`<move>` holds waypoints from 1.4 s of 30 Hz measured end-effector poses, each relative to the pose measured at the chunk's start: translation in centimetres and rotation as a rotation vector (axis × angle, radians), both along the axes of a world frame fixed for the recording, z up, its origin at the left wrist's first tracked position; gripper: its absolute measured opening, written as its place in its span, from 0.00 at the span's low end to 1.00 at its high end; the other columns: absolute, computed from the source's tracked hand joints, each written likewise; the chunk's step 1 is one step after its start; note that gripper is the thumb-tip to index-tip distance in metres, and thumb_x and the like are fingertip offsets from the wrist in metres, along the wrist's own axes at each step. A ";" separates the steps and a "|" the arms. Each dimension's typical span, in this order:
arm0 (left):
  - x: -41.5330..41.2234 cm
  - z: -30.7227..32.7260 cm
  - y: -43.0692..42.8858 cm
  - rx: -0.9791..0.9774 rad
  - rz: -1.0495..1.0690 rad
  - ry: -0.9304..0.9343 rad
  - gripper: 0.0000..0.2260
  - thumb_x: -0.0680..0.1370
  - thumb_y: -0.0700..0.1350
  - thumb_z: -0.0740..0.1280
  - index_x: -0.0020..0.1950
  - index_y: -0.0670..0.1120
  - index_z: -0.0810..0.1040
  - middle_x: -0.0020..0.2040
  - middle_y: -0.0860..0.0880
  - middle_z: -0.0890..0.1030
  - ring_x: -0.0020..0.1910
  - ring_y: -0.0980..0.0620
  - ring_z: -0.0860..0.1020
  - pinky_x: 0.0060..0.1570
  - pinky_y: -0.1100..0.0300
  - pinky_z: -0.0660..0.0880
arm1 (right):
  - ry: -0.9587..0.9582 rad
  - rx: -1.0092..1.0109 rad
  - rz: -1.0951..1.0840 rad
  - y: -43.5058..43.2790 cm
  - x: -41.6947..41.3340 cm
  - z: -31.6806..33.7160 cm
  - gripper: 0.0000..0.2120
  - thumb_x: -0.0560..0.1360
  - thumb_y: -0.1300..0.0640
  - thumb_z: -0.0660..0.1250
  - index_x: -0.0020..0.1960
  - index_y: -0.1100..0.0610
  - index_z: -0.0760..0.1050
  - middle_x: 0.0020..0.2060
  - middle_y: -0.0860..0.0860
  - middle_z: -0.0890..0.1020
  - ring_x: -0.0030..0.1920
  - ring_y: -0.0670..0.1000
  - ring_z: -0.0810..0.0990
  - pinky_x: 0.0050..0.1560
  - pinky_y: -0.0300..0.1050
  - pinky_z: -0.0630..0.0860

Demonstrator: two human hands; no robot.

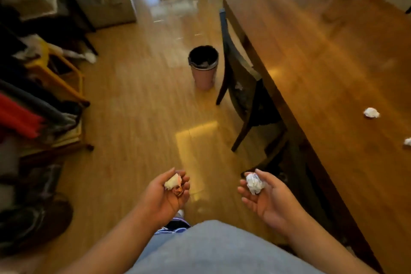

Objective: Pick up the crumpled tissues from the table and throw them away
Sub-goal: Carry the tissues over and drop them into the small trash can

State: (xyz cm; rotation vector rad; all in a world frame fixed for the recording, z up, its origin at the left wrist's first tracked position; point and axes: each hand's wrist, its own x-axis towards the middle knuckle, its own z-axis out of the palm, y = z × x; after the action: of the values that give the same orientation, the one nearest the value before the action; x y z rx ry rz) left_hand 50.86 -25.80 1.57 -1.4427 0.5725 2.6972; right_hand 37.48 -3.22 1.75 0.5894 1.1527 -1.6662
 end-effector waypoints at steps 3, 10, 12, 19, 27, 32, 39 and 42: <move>3.1 -0.6 -5.6 0.010 0.164 -0.043 0.11 0.77 0.46 0.62 0.41 0.40 0.78 0.35 0.42 0.80 0.29 0.49 0.79 0.26 0.60 0.77 | 0.036 -0.021 0.153 -8.8 -1.6 -0.2 0.17 0.75 0.49 0.66 0.57 0.60 0.77 0.41 0.57 0.85 0.40 0.55 0.85 0.36 0.46 0.82; 7.3 -3.0 -20.5 0.034 0.380 -0.119 0.10 0.76 0.46 0.64 0.42 0.41 0.79 0.35 0.43 0.81 0.30 0.49 0.79 0.27 0.60 0.78 | 0.089 -0.054 0.370 -29.6 -3.7 -0.6 0.17 0.71 0.50 0.68 0.56 0.59 0.77 0.41 0.56 0.84 0.41 0.54 0.85 0.36 0.46 0.81; 7.1 -3.3 -24.4 0.023 0.400 -0.131 0.10 0.76 0.46 0.64 0.42 0.41 0.79 0.35 0.43 0.81 0.30 0.49 0.80 0.27 0.60 0.78 | 0.085 -0.045 0.385 -33.7 -4.4 -0.7 0.15 0.73 0.51 0.67 0.55 0.59 0.77 0.41 0.56 0.84 0.41 0.54 0.85 0.36 0.46 0.81; 2.2 -3.5 -34.8 -0.013 0.357 -0.099 0.10 0.71 0.46 0.67 0.37 0.41 0.83 0.36 0.43 0.82 0.31 0.49 0.81 0.29 0.58 0.79 | 0.049 0.038 0.324 -40.2 -8.6 -1.7 0.14 0.75 0.51 0.65 0.55 0.59 0.77 0.41 0.56 0.84 0.40 0.54 0.84 0.35 0.45 0.81; -11.1 -3.0 -44.4 -0.035 0.315 -0.030 0.14 0.79 0.46 0.62 0.40 0.41 0.81 0.36 0.44 0.82 0.33 0.49 0.80 0.31 0.60 0.78 | -0.013 0.150 0.237 -43.5 -17.7 -4.5 0.14 0.76 0.50 0.65 0.56 0.59 0.78 0.41 0.57 0.85 0.41 0.55 0.85 0.35 0.46 0.81; -20.2 -2.5 -50.7 -0.082 0.290 -0.010 0.11 0.75 0.46 0.65 0.40 0.42 0.83 0.38 0.44 0.82 0.35 0.50 0.80 0.34 0.59 0.78 | -0.039 0.186 0.248 -48.2 -25.5 -6.2 0.14 0.75 0.50 0.66 0.55 0.59 0.78 0.40 0.57 0.85 0.39 0.55 0.85 0.35 0.45 0.81; -25.2 -1.7 -57.7 -0.080 0.402 -0.059 0.10 0.71 0.46 0.67 0.39 0.42 0.84 0.38 0.44 0.83 0.35 0.49 0.81 0.33 0.59 0.79 | -0.015 0.151 0.341 -59.6 -35.1 -4.9 0.15 0.76 0.51 0.66 0.56 0.59 0.78 0.41 0.57 0.85 0.40 0.55 0.85 0.36 0.47 0.81; -25.2 -1.9 -60.6 -0.065 0.495 -0.099 0.12 0.75 0.46 0.66 0.39 0.41 0.85 0.38 0.44 0.83 0.36 0.49 0.81 0.34 0.59 0.79 | 0.009 0.097 0.417 -65.9 -37.8 -3.9 0.15 0.76 0.51 0.66 0.57 0.59 0.77 0.42 0.57 0.85 0.42 0.55 0.85 0.39 0.47 0.81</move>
State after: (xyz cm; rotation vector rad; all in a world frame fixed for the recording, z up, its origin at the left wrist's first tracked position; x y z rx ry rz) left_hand 25.62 -86.37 -0.33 -1.9468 0.3318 2.9522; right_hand -0.35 -69.13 -2.15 0.3692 1.2694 -1.2632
